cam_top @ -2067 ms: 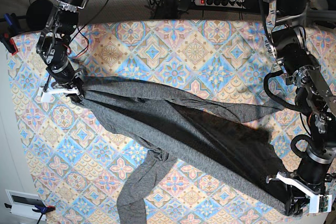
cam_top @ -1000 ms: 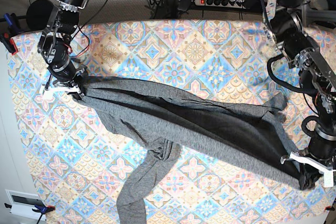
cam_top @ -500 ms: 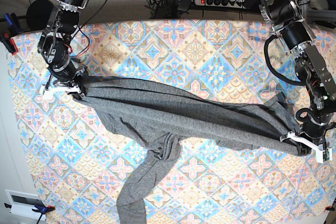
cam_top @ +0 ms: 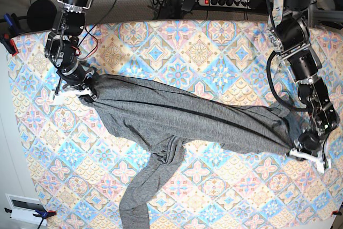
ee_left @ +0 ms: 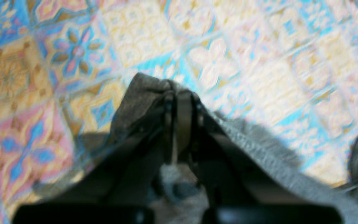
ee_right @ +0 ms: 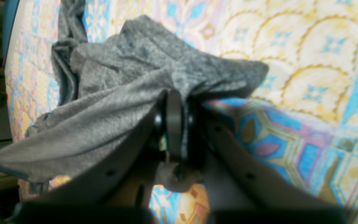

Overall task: Layout the t-shirt on the table in an organized manner, then fold the t-shirt properly
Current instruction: 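Carry the held shirt end with the left gripper back toward the right gripper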

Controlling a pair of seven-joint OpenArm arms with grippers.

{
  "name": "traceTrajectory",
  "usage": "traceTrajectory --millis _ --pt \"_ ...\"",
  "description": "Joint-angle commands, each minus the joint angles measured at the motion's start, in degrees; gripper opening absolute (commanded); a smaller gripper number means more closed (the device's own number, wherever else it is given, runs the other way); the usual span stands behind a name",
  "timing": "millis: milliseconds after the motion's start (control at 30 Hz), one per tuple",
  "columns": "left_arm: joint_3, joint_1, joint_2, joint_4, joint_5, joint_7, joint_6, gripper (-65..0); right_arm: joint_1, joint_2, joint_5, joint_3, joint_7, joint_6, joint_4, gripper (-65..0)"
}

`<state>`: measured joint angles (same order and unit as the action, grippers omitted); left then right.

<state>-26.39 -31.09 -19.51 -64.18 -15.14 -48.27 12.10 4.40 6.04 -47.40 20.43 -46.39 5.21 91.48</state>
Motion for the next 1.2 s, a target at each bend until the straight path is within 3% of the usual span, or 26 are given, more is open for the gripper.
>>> traceTrajectory --millis 0,133,233,333,600,767,900,967,1033,1167 --pt "0.0 -3.2 -0.2 -1.2 -0.3 1.7 0.2 -65.0 -0.8 0.6 -0.7 0.1 0.9 -0.4 1.0 -65.0" --pt "0.1 -7.5 2.2 -1.0 0.3 1.6 -0.3 -65.0 -0.8 0.6 -0.6 0.5 0.9 -0.4 1.0 -65.0" --pt "0.2 -10.7 4.7 1.6 1.6 2.0 -3.4 -65.0 -0.8 0.6 -0.6 0.5 0.9 -0.4 1.0 -65.0" --pt "0.2 -13.5 7.3 7.1 3.2 3.2 -4.0 -65.0 -0.8 0.6 -0.6 0.5 0.9 -0.4 1.0 -65.0" --pt "0.2 -14.3 12.3 21.9 10.5 21.4 -4.1 -65.0 -0.8 0.6 -0.6 0.5 0.9 -0.4 1.0 -65.0" --pt "0.1 -15.3 12.8 28.8 14.3 32.5 -4.4 -65.0 -0.8 0.6 -0.6 0.5 0.9 -0.4 1.0 -65.0" --pt "0.0 -15.4 12.6 31.0 13.9 37.1 -11.0 -65.0 -0.8 0.6 -0.6 0.4 0.9 -0.4 1.0 -65.0" --pt "0.1 -15.1 12.5 31.0 14.2 39.2 -12.8 -65.0 -0.8 0.6 -0.6 0.3 0.9 -0.4 1.0 -65.0" --pt "0.1 -15.0 12.5 31.1 14.1 40.1 -13.1 -61.1 -0.8 0.6 -0.6 0.3 0.9 -0.4 1.0 -65.0" --pt "0.1 -14.9 12.5 31.2 14.2 39.7 -14.1 -43.4 -0.8 0.6 -0.6 0.2 0.9 -0.4 1.0 -65.0"
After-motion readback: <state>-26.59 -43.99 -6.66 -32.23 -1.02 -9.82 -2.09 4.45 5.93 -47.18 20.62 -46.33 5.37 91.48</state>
